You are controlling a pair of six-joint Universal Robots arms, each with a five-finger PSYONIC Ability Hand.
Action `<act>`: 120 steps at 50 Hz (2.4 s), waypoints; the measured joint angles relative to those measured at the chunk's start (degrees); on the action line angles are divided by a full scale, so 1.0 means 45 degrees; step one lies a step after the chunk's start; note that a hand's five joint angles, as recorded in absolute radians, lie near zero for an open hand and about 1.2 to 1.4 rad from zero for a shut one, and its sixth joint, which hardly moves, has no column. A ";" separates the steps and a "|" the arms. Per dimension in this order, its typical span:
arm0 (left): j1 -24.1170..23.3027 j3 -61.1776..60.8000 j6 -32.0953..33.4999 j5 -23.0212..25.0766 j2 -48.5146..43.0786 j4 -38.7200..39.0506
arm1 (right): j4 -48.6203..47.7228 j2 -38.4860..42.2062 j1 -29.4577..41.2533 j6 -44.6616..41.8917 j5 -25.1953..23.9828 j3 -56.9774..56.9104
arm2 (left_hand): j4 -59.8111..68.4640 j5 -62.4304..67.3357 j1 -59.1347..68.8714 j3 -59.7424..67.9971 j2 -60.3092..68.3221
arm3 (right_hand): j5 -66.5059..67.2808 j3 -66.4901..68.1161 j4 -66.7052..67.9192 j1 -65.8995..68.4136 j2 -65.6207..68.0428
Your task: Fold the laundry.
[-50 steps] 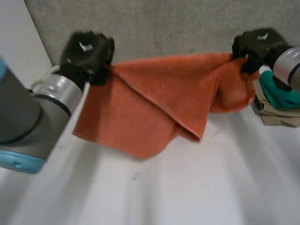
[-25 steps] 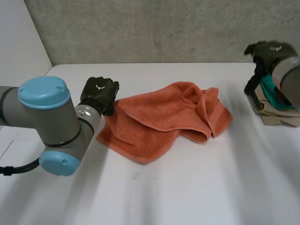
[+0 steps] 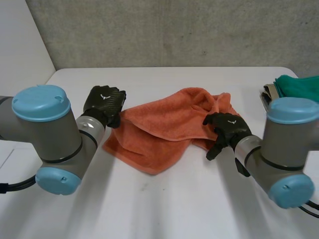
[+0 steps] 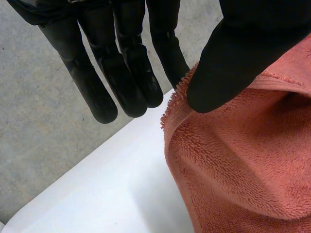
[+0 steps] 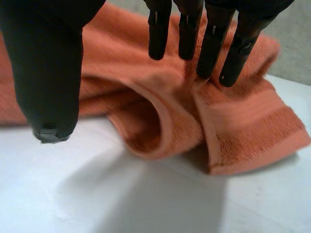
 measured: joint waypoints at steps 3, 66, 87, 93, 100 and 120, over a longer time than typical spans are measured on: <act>0.0005 -0.0022 -0.0001 -0.0007 0.0043 -0.0001 | -0.0047 0.0855 -0.0015 -0.0424 0.0350 -0.0746 | 0.0000 0.0000 0.0000 0.0001 0.0000 | 0.1425 0.1670 0.1626 0.1332 0.1916; -0.0023 0.0787 0.2503 -0.0017 -0.1446 -0.0407 | 0.6242 0.0919 -0.1819 -0.4014 -0.0923 -0.4975 | 0.0008 0.0000 0.0000 0.0010 0.0011 | 0.2428 0.2359 0.2298 0.2002 0.2767; -0.0041 -0.1068 0.2581 0.0052 0.0320 -0.0398 | 0.7382 0.1682 -0.3943 -0.5498 -0.2425 -0.6356 | 0.0008 0.0000 0.0000 0.0010 0.0011 | -0.0369 -0.0153 -0.0395 -0.0136 0.0281; -0.0081 -0.1856 0.2597 0.0065 0.1171 -0.0406 | 0.8374 0.2769 -0.4066 -0.5441 -0.3817 -0.7220 | 0.0008 0.0001 0.0000 0.0010 0.0011 | -0.0370 -0.0153 -0.0395 -0.0136 0.0281; -0.0221 -0.2502 0.2615 0.0064 0.1860 -0.0429 | 0.8707 0.3530 -0.4009 -0.5388 -0.4565 -0.7606 | 0.0008 0.0001 0.0000 0.0010 0.0011 | 0.0001 -0.0077 -0.0126 -0.0019 0.0325; 0.0198 0.0367 0.2757 0.0076 0.0178 0.1482 | 0.8114 0.4386 -0.3672 -0.5451 -0.3303 -1.1043 | 0.0010 0.0000 0.0000 0.0021 0.0011 | 0.9935 1.0104 1.0218 0.8345 1.0445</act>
